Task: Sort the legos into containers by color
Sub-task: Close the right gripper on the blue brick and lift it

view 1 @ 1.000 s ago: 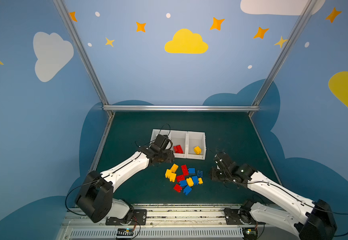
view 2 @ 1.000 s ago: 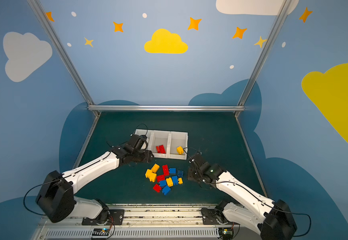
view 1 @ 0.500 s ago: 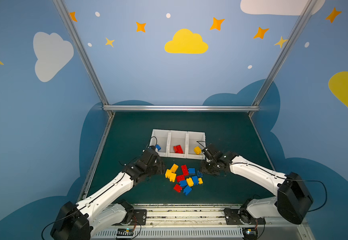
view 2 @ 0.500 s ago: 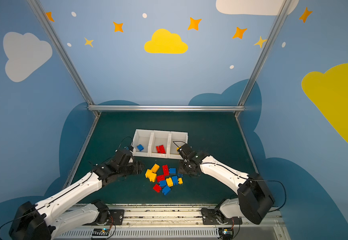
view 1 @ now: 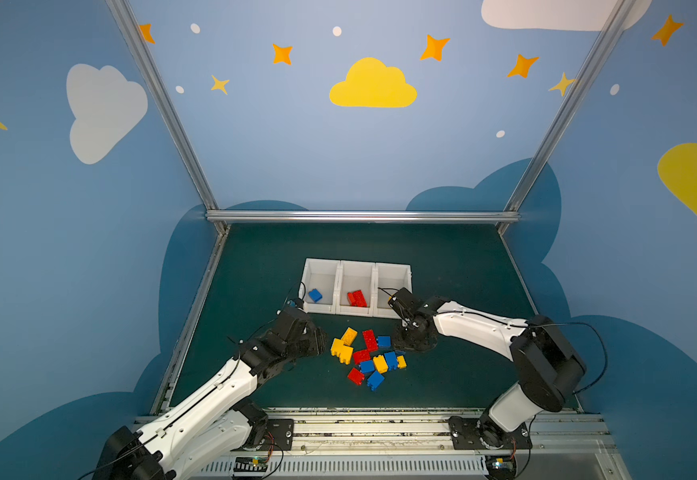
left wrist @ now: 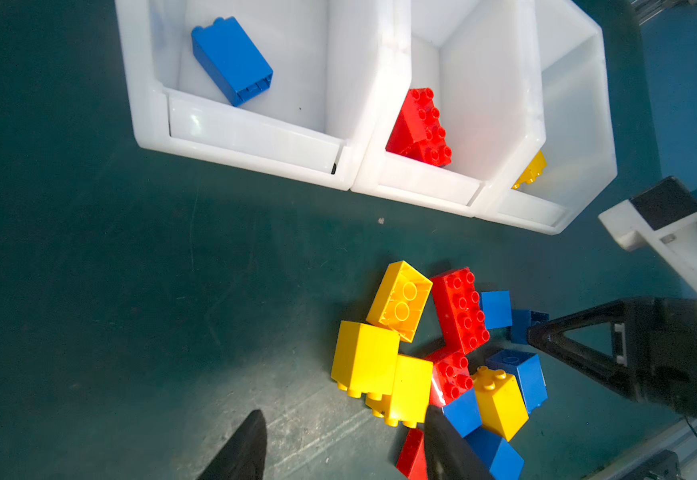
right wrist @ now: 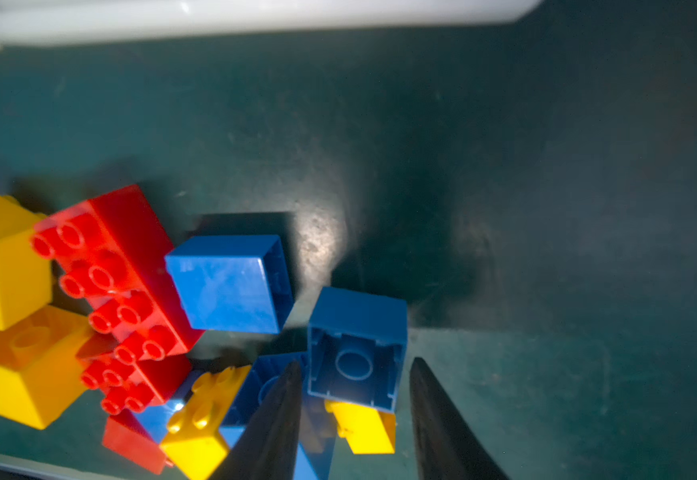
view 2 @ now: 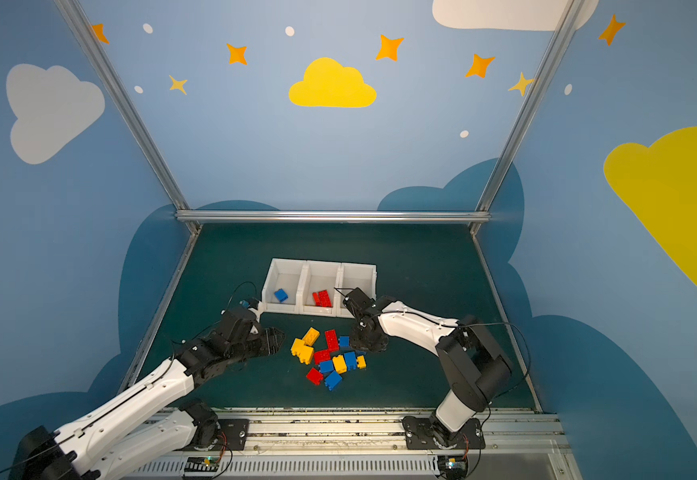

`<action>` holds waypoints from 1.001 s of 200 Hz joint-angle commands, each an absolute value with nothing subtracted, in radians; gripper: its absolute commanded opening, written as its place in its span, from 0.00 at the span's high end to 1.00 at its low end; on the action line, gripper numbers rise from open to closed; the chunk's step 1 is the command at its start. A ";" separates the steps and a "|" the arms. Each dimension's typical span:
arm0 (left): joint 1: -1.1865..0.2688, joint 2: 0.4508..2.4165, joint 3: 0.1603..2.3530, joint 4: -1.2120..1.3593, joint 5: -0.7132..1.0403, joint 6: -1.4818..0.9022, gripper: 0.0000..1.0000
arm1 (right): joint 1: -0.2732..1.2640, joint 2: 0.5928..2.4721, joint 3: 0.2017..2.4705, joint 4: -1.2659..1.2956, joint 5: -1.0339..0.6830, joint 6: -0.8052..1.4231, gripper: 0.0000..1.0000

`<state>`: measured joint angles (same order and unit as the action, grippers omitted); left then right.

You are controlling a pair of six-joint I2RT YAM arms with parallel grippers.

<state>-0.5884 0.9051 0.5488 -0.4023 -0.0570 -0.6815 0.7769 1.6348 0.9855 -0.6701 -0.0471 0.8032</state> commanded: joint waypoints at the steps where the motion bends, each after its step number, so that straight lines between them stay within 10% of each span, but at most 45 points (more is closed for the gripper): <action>1: -0.584 0.890 0.538 -0.395 -0.070 -0.686 0.39 | 0.782 1.660 1.024 -0.702 -0.041 0.792 0.61; 200: -0.578 0.873 0.508 -0.380 -0.077 -0.689 0.38 | 0.718 1.644 1.320 -0.899 0.070 0.608 0.73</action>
